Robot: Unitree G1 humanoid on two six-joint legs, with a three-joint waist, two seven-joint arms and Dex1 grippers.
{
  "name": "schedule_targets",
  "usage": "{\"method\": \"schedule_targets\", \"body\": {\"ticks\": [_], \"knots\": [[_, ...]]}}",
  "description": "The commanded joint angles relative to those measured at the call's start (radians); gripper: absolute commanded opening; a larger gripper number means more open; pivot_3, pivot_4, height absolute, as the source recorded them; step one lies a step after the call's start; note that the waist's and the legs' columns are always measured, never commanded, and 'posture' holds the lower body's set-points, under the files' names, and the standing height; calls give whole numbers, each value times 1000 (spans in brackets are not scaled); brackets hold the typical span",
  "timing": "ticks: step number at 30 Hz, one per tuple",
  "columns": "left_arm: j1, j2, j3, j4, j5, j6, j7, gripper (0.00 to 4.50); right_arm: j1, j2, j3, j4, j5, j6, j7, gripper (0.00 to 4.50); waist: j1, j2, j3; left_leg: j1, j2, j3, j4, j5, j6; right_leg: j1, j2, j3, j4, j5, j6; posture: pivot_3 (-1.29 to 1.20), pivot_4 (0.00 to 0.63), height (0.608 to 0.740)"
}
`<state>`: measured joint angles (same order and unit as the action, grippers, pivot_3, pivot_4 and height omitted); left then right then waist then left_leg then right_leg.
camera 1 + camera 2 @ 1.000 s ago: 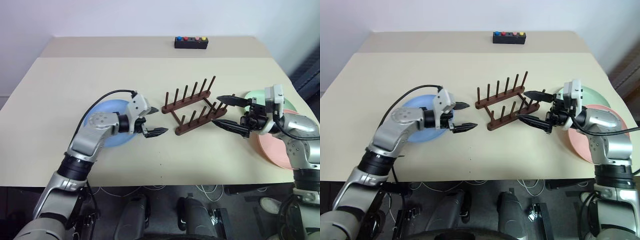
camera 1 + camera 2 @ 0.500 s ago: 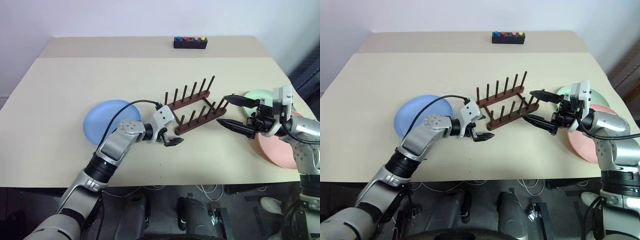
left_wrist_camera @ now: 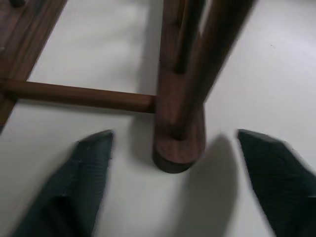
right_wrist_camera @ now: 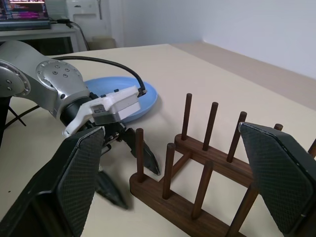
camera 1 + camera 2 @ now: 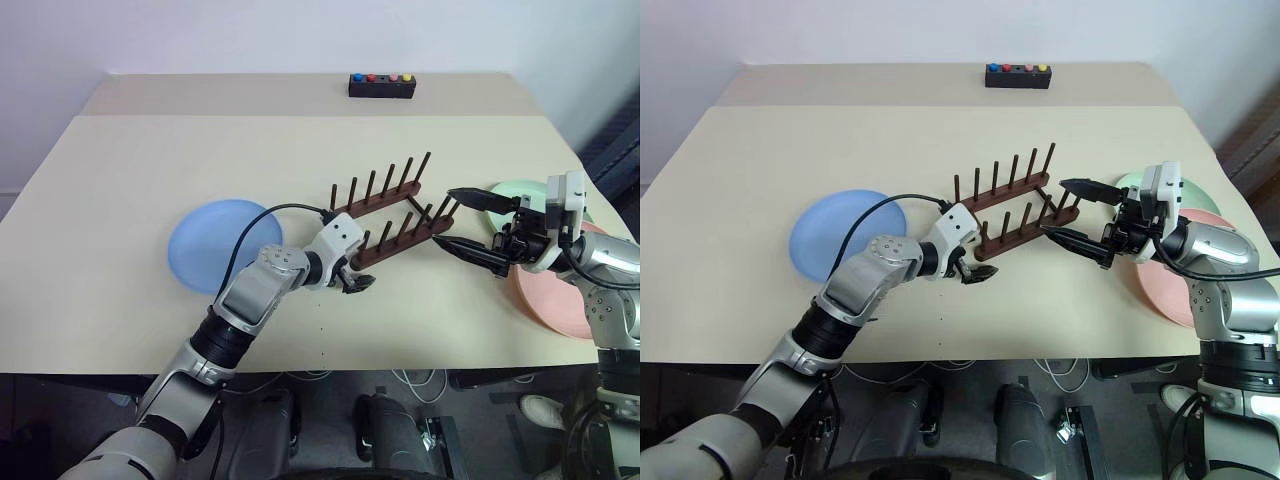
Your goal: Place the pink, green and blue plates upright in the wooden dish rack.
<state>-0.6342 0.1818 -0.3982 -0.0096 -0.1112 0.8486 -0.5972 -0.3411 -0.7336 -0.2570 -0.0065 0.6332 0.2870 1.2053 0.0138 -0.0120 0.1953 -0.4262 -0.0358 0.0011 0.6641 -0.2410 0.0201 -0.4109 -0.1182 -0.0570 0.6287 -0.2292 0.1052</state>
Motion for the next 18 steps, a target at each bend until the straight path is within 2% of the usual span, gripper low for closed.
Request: {"method": "schedule_targets", "body": {"ticks": [1, 4, 12, 18], "knots": [[-8, -24, 8, -2, -13, 24, 8, 2212, -1, -1, -18, -38, 10, -16, -5, 4500, 0, 0, 0, 0, 0, 0, 0, 0, 0, 0, 0, 0, 0, 0, 0, 0, 150, 735], [-7, -30, 17, 0, -9, 29, 21, 810, 4, -3, -22, -40, 11, -17, -6, 4500, 1, 0, 0, 0, 0, 0, 0, 0, 0, 0, 0, 0, 0, 0, 0, 0, 150, 735], [-28, -7, 38, 23, -4, -17, 12, 756, 6, -5, -22, -41, 18, -13, -4, 4500, -1, 0, 0, 0, 0, 0, 0, 0, 0, 1, 0, 0, 0, 0, 0, 0, 150, 735], [-97, 136, 72, 97, -14, -206, -150, 756, 24, -23, -18, -32, 20, 0, 34, 4500, -2, 0, 0, 0, 0, 0, 0, 0, 0, 0, 0, 0, 0, 0, 0, 0, 150, 735]]}}
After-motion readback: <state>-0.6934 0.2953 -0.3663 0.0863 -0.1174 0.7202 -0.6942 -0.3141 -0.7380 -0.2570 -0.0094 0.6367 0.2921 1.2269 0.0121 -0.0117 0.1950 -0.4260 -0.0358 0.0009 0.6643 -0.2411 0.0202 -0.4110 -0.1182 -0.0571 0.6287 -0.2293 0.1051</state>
